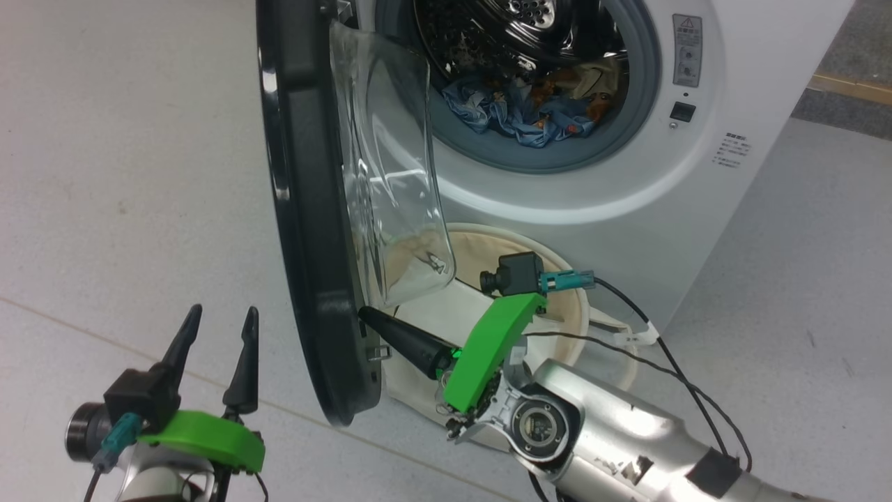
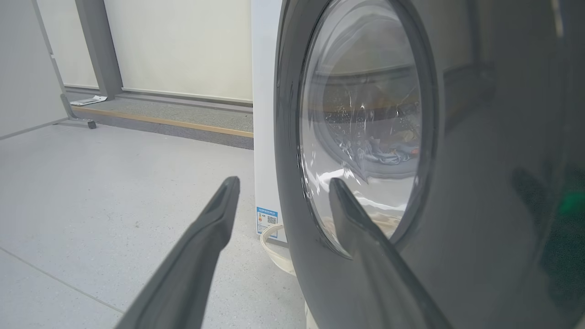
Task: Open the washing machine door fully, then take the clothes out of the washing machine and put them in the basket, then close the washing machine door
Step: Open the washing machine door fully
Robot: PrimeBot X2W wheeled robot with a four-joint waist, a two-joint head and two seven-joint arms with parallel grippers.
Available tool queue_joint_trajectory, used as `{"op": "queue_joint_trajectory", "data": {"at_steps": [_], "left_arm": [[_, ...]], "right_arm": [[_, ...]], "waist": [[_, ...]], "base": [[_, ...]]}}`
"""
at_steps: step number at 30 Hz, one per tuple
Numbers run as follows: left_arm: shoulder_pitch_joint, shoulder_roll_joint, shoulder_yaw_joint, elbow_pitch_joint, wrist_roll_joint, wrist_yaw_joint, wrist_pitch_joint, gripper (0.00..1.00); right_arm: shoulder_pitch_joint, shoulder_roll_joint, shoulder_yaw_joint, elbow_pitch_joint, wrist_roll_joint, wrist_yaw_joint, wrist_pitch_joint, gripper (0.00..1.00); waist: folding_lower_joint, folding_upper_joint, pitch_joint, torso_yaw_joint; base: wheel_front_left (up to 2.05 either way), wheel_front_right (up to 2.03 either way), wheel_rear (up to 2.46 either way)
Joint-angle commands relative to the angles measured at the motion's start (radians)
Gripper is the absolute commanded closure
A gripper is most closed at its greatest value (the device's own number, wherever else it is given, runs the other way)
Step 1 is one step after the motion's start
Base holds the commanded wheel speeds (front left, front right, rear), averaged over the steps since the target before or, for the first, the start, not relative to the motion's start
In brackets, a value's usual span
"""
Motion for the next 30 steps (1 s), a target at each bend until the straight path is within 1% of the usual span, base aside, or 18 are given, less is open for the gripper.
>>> {"op": "queue_joint_trajectory", "data": {"at_steps": [1, 6, 8, 10, 14, 17, 19, 22, 25, 30], "left_arm": [[-0.054, 0.03, 0.041, -0.028, -0.009, 0.004, -0.012, 0.0], [-0.046, 0.041, 0.051, -0.026, -0.012, 0.006, -0.012, 0.0], [-0.044, 0.048, 0.057, -0.026, -0.013, 0.008, -0.012, 0.0], [-0.042, 0.057, 0.064, -0.028, -0.015, 0.009, -0.012, 0.0], [-0.036, 0.076, 0.08, -0.034, -0.019, 0.013, -0.012, 0.0], [-0.025, 0.091, 0.092, -0.039, -0.024, 0.016, -0.012, 0.0], [-0.019, 0.102, 0.099, -0.043, -0.027, 0.018, -0.012, 0.0], [-0.01, 0.115, 0.111, -0.053, -0.035, 0.022, -0.011, 0.0], [-0.004, 0.122, 0.119, -0.062, -0.042, 0.025, -0.01, 0.0], [0.001, 0.135, 0.126, -0.07, -0.05, 0.029, -0.005, 0.0]], "right_arm": [[-0.033, 0.025, -0.003, -0.02, 0.008, 0.008, -0.021, 0.0], [-0.043, 0.025, 0.002, 0.012, 0.027, 0.008, -0.08, 0.0], [-0.045, 0.025, -0.001, 0.021, 0.014, 0.008, -0.104, 0.0], [-0.049, 0.02, 0.003, 0.034, -0.029, 0.008, -0.142, 0.0], [-0.043, -0.015, 0.015, 0.042, -0.119, 0.008, -0.23, 0.0], [-0.026, -0.049, 0.0, 0.036, -0.184, 0.008, -0.261, 0.0], [-0.015, -0.073, -0.029, 0.034, -0.238, 0.008, -0.269, 0.0], [0.018, -0.097, -0.166, 0.016, -0.366, 0.008, -0.27, 0.0], [0.085, -0.107, -0.317, -0.021, -0.504, 0.008, -0.271, 0.0], [0.196, -0.106, -0.531, -0.065, -0.757, 0.008, -0.271, 0.0]], "waist": [[0.0, 0.0, -0.001, -0.001], [0.0, 0.0, -0.007, -0.018], [0.0, 0.0, -0.01, -0.029], [0.0, 0.0, -0.014, -0.042], [0.0, 0.0, -0.024, -0.068], [0.0, 0.0, -0.032, -0.091], [0.0, 0.0, -0.033, -0.106], [0.0, 0.0, -0.033, -0.127], [0.0, 0.0, -0.035, -0.14], [0.0, 0.0, -0.036, -0.157]], "base": [[0.0, 0.0, 0.0], [0.0, 0.0, 0.0], [0.0, 0.0, 0.0], [0.0, 0.0, 0.0], [0.0, 0.0, 0.0], [0.0, 0.0, 0.0], [0.0, 0.0, 0.0], [0.0, 0.0, 0.0], [0.0, 0.0, 0.0], [0.0, 0.0, 0.0]]}}
